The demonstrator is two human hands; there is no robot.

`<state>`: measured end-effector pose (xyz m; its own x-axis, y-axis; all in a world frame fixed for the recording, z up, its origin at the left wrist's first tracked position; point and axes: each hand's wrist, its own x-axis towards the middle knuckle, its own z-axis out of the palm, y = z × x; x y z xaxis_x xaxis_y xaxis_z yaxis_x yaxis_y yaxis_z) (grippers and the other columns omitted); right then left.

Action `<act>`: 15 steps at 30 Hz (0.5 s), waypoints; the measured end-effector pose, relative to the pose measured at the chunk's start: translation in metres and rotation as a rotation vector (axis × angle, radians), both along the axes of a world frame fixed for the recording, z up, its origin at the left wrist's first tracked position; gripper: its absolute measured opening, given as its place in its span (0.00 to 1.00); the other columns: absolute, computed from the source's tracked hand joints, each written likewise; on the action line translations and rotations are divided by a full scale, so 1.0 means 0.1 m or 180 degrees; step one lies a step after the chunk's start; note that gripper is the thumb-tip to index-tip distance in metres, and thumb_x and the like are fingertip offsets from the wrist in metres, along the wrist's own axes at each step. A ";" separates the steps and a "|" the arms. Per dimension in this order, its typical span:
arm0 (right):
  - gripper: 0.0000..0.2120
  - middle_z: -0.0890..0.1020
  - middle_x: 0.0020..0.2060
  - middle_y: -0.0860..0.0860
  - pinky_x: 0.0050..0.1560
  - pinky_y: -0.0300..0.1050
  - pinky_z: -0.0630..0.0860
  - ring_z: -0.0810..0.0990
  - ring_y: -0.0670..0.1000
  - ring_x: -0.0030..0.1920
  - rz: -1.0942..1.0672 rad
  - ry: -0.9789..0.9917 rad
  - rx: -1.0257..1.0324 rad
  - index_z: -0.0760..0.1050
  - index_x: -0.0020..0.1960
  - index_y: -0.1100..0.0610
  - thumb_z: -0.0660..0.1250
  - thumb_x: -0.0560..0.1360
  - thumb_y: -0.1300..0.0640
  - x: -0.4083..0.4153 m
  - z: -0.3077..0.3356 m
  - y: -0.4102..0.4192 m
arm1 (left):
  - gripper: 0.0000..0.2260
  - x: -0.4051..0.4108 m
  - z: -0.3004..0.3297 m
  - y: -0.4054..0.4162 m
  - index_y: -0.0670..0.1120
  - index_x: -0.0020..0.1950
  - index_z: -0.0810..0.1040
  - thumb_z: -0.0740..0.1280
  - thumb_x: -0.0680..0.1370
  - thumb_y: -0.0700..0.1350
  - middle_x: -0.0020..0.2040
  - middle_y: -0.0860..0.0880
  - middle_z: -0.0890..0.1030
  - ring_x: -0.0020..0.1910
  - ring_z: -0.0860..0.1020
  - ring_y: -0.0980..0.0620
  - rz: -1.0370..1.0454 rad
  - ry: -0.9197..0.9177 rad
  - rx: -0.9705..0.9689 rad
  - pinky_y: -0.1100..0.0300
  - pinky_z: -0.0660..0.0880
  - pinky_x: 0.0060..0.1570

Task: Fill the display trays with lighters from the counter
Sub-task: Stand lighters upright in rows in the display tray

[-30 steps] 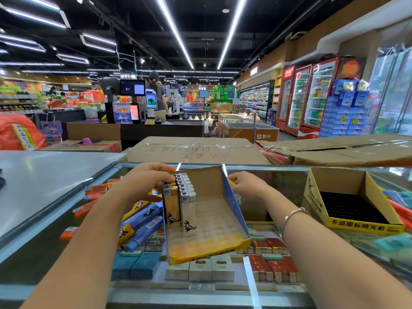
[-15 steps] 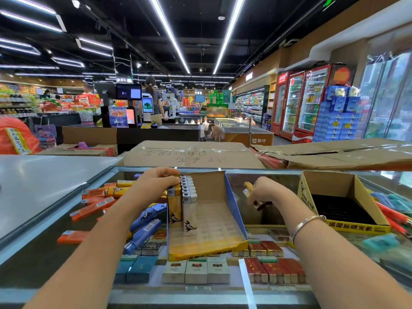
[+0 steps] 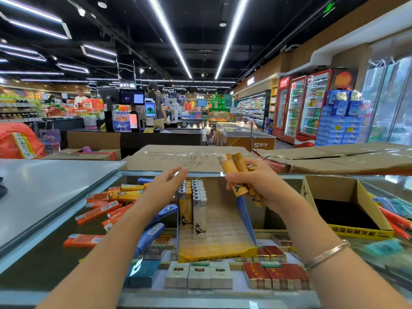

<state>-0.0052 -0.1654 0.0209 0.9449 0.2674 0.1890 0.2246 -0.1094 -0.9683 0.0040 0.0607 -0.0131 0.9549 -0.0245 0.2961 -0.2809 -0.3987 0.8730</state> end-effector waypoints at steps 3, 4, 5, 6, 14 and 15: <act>0.14 0.85 0.40 0.50 0.42 0.41 0.79 0.85 0.50 0.42 0.0089 -0.0263 -0.0356 0.76 0.50 0.46 0.74 0.68 0.59 -0.05 -0.07 0.17 | 0.23 -0.12 0.10 -0.01 0.58 0.63 0.72 0.59 0.71 0.64 0.51 0.65 0.75 0.48 0.74 0.70 -0.0072 -0.0495 -0.0013 0.64 0.72 0.44; 0.13 0.85 0.38 0.48 0.40 0.39 0.79 0.84 0.49 0.41 0.0136 -0.0352 -0.0410 0.77 0.47 0.44 0.74 0.68 0.59 -0.07 -0.07 0.20 | 0.21 -0.17 0.13 -0.03 0.60 0.59 0.74 0.59 0.69 0.65 0.48 0.67 0.76 0.47 0.74 0.73 -0.0127 -0.0631 -0.0009 0.66 0.70 0.42; 0.13 0.85 0.37 0.47 0.39 0.37 0.79 0.84 0.48 0.40 0.0208 -0.0446 -0.0430 0.78 0.46 0.44 0.74 0.68 0.59 -0.08 -0.07 0.22 | 0.20 -0.20 0.15 -0.05 0.61 0.56 0.76 0.60 0.68 0.65 0.47 0.67 0.77 0.47 0.74 0.73 -0.0205 -0.0723 -0.0010 0.67 0.70 0.42; 0.12 0.85 0.37 0.46 0.38 0.36 0.79 0.84 0.48 0.40 0.0264 -0.0523 -0.0447 0.78 0.46 0.44 0.74 0.69 0.60 -0.09 -0.07 0.23 | 0.19 -0.22 0.16 -0.08 0.61 0.54 0.77 0.62 0.67 0.65 0.47 0.67 0.78 0.49 0.74 0.72 -0.0304 -0.0802 0.0000 0.68 0.70 0.43; 0.09 0.84 0.35 0.45 0.34 0.33 0.75 0.83 0.44 0.36 0.0456 -0.0775 -0.0398 0.80 0.45 0.43 0.74 0.70 0.56 -0.13 -0.09 0.31 | 0.08 -0.24 0.19 -0.12 0.56 0.47 0.78 0.69 0.74 0.42 0.41 0.60 0.83 0.44 0.80 0.62 -0.0716 -0.1098 -0.0393 0.72 0.74 0.42; 0.06 0.84 0.34 0.45 0.32 0.31 0.74 0.82 0.43 0.34 0.0383 -0.0806 -0.0387 0.80 0.45 0.45 0.72 0.71 0.55 -0.12 -0.09 0.32 | 0.08 -0.24 0.22 -0.10 0.55 0.47 0.78 0.69 0.74 0.41 0.40 0.60 0.83 0.43 0.81 0.62 -0.0703 -0.1104 -0.0516 0.72 0.74 0.42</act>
<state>-0.0176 -0.1336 0.0114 0.8320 0.4096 0.3742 0.4755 -0.1791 -0.8613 -0.0205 0.0509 0.0085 0.7754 -0.1437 0.6149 -0.6314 -0.1619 0.7584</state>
